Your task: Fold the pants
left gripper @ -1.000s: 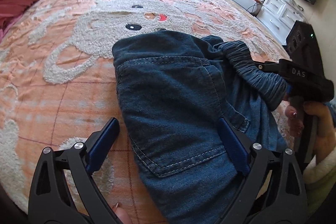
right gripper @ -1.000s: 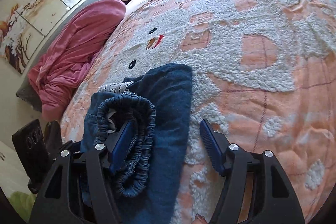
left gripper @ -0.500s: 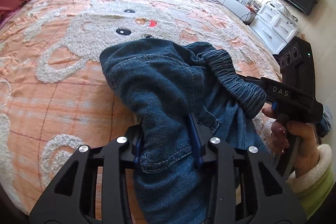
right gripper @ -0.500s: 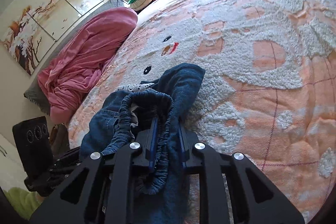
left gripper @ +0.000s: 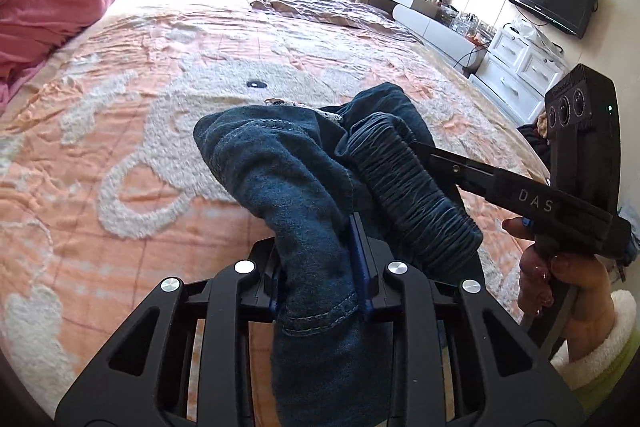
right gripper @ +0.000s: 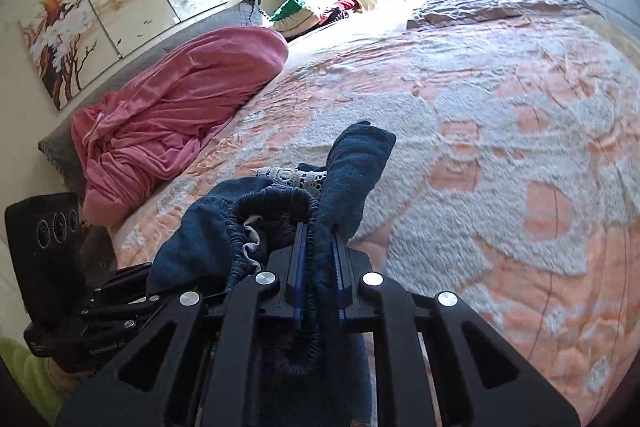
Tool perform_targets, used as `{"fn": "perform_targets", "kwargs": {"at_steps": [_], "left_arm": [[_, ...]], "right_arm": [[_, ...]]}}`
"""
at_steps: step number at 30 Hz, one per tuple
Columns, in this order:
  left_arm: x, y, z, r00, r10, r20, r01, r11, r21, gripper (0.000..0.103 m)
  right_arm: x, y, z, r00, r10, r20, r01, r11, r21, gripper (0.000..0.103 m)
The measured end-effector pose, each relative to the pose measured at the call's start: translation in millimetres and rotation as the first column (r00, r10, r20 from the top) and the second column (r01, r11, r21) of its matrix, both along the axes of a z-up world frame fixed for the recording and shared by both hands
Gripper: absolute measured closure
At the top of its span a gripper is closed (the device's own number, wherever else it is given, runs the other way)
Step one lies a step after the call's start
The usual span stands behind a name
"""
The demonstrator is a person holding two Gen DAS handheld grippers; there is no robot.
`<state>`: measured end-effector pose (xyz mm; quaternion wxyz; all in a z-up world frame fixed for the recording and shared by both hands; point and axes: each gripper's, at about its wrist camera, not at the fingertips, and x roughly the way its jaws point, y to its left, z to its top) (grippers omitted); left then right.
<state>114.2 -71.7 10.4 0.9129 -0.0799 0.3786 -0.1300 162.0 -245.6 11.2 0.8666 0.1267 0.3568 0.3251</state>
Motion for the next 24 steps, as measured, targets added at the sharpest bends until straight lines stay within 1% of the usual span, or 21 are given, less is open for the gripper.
{"fn": "perform_targets", "kwargs": {"at_steps": [5, 10, 14, 18, 24], "left_arm": [[17, 11, 10, 0.999, 0.016, 0.031, -0.017, 0.999, 0.034, 0.083], [36, 24, 13, 0.999, 0.03, 0.045, -0.032, 0.998, 0.051, 0.083], [52, 33, 12, 0.998, 0.045, 0.052, -0.048, 0.997, 0.055, 0.083], [67, 42, 4, 0.997, 0.06, 0.04, -0.062, 0.996, 0.06, 0.083], [76, 47, -13, 0.997, 0.07, 0.015, -0.07, 0.995, 0.064, 0.083]], "right_arm": [[26, 25, 11, 1.0, 0.01, 0.022, -0.01, 1.0, -0.013, 0.092], [50, 47, 17, 0.999, 0.003, 0.033, -0.002, 1.0, -0.027, 0.092], [66, 59, 16, 0.999, -0.004, 0.034, 0.006, 0.999, -0.043, 0.092], [77, 69, 9, 0.999, -0.014, 0.03, 0.016, 0.997, -0.073, 0.092], [90, 73, -15, 0.999, -0.037, -0.011, 0.036, 0.992, -0.118, 0.092]]}}
